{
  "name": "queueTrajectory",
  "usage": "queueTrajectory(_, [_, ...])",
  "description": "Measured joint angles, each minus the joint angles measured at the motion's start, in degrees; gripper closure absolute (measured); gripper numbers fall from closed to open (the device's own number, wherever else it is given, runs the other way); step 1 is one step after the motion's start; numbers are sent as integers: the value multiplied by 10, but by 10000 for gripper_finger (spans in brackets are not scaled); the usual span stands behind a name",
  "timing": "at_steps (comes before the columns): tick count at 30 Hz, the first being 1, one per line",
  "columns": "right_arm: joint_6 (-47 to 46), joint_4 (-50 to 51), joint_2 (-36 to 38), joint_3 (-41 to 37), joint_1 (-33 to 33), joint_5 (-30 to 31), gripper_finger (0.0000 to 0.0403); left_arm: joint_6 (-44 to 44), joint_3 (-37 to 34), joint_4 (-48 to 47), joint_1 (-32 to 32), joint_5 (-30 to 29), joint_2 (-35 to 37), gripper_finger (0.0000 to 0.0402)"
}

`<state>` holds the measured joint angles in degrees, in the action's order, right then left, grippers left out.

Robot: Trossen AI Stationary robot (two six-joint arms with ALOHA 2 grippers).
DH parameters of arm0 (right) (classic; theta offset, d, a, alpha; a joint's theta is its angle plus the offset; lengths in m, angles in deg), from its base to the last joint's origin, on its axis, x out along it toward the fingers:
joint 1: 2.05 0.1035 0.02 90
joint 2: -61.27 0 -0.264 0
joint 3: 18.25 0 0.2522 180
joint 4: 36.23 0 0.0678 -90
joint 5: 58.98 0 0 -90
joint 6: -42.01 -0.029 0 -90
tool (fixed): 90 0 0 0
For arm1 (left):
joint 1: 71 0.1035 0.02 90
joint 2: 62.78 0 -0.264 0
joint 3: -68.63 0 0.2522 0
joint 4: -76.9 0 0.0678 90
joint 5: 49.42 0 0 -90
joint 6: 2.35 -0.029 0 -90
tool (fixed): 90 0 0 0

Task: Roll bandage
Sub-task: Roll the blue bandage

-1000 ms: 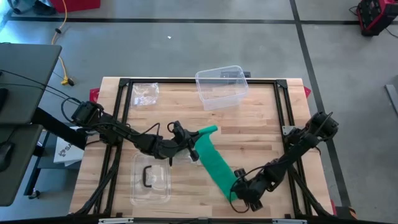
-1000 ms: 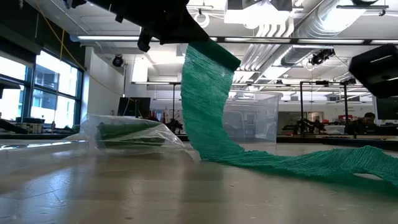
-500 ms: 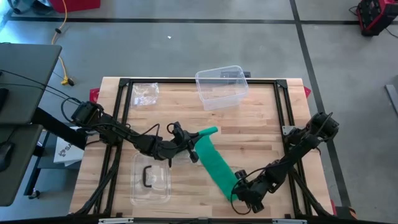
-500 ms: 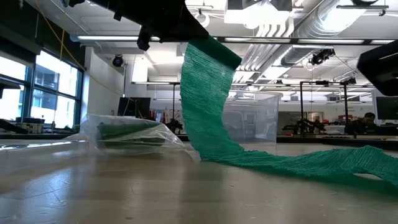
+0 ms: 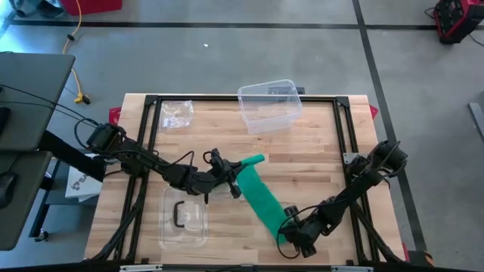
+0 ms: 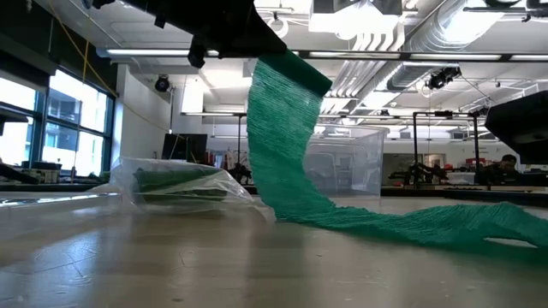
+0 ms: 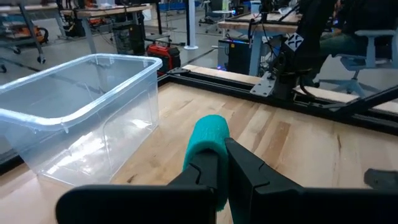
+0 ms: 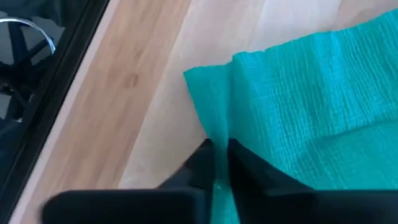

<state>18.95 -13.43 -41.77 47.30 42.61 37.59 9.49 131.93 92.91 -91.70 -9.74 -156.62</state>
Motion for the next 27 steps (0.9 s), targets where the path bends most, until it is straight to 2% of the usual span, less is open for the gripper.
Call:
queueTrajectory(2, [-13, 0, 1, 0, 1, -8, 393, -5, 0, -6, 3, -7, 0, 396])
queueTrajectory(6, [-69, -3, 14, 11, 27, -23, 392, 39, 0, -65, 16, -12, 0, 396])
queueTrajectory(8, [-82, 1, 22, 35, 50, -40, 398, 69, 0, -102, 20, -1, 0, 396])
queueTrajectory(12, [-119, 46, 31, 119, 89, -31, 399, 81, 0, -149, 15, 3, -27, 396])
queueTrajectory(14, [-117, 78, 31, 181, 101, -5, 401, 92, 0, -151, 14, 12, -51, 396])
queueTrajectory(17, [-105, 146, 29, 289, 118, 67, 401, 107, 0, -118, 13, 61, -101, 396])
queueTrajectory(20, [-104, 248, 25, 389, 141, 156, 402, 116, 0, -34, -5, 97, -145, 396])
queueTrajectory(24, [-146, 374, 25, 511, 173, 262, 402, 103, 1, 87, -54, 98, -189, 396])
queueTrajectory(27, [-190, 432, 25, 575, 190, 307, 402, 91, 0, 143, -87, 67, -203, 396])
